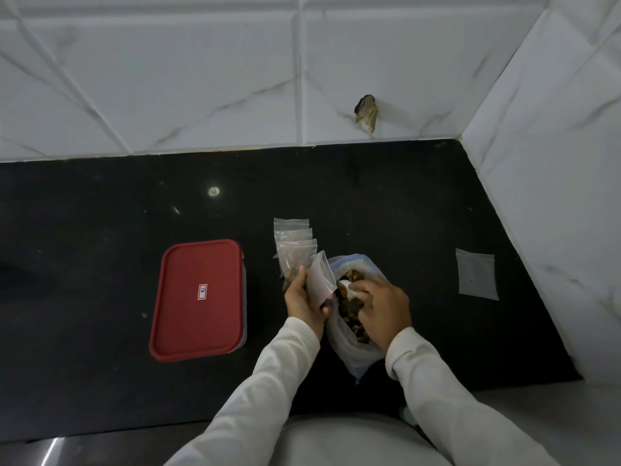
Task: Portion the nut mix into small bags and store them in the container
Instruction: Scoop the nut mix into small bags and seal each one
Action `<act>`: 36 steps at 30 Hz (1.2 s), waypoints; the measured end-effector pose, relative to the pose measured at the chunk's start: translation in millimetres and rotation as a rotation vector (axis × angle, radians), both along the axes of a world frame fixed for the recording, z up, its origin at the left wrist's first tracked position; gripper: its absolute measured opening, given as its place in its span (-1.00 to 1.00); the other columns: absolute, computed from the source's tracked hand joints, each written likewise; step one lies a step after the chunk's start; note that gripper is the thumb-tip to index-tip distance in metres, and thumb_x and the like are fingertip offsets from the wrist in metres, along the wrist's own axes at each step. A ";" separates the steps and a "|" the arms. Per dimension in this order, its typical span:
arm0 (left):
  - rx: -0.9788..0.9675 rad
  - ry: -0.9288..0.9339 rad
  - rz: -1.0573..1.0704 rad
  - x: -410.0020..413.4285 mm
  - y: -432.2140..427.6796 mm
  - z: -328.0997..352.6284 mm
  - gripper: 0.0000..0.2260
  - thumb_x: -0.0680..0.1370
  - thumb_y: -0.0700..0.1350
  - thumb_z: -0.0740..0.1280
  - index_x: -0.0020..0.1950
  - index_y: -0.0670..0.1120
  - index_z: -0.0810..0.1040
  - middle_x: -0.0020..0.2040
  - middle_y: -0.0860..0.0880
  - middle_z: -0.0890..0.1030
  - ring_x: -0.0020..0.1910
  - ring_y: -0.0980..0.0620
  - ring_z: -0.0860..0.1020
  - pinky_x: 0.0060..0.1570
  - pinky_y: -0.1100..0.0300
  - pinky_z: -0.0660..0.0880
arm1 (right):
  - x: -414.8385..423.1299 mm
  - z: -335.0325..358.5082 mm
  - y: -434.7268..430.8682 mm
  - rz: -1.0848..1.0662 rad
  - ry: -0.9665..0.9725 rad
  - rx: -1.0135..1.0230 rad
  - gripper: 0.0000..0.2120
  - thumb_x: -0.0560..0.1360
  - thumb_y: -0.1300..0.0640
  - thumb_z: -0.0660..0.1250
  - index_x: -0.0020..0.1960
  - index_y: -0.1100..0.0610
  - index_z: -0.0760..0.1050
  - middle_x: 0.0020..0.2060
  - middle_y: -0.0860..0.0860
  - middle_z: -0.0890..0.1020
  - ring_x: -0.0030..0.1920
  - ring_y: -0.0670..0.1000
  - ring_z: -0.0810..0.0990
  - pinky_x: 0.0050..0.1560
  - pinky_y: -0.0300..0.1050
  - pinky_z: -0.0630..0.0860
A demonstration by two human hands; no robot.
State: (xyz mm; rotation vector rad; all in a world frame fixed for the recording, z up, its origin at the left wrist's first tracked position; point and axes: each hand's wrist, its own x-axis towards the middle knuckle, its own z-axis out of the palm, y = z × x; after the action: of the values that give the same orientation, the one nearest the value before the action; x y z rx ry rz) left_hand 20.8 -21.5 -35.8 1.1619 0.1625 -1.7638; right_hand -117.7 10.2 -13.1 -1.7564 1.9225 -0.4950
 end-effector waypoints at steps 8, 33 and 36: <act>-0.009 0.050 -0.004 3.6 3.3 -5.0 -0.62 0.58 0.09 0.27 0.34 -0.05 0.49 -0.01 -0.12 0.59 0.01 -0.02 0.56 0.47 -0.06 0.07 | -15.9 0.6 16.6 -0.072 -0.042 -0.099 -0.78 0.50 0.27 0.32 0.08 0.09 0.63 -0.03 0.01 0.63 -0.01 -0.01 0.60 0.06 -0.10 0.54; -0.065 -0.034 -0.141 4.3 7.9 2.9 -0.70 0.58 0.11 0.24 0.06 -0.12 0.56 -0.35 -0.06 0.50 -0.55 0.06 0.41 -0.62 0.30 0.27 | 4.5 -31.1 -0.1 0.236 0.234 -0.031 -0.60 0.61 0.05 0.17 0.45 0.01 0.32 0.41 -0.10 0.35 0.42 -0.05 0.32 0.35 -0.37 0.19; -0.039 -0.036 -0.135 4.8 7.1 3.5 -0.68 0.58 0.10 0.25 0.13 -0.12 0.56 -0.32 -0.07 0.56 -0.54 0.06 0.46 -0.61 0.30 0.33 | 3.5 -33.8 3.8 0.157 0.265 -0.078 -0.71 0.54 -0.07 0.27 0.26 -0.13 0.47 0.23 -0.09 0.55 0.26 -0.01 0.52 0.26 -0.15 0.44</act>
State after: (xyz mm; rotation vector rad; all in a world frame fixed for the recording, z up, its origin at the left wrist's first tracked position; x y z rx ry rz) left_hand 25.6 -14.4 -32.4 1.1990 0.0287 -1.8539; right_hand -114.3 14.0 -46.9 -2.0938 1.9378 -0.2964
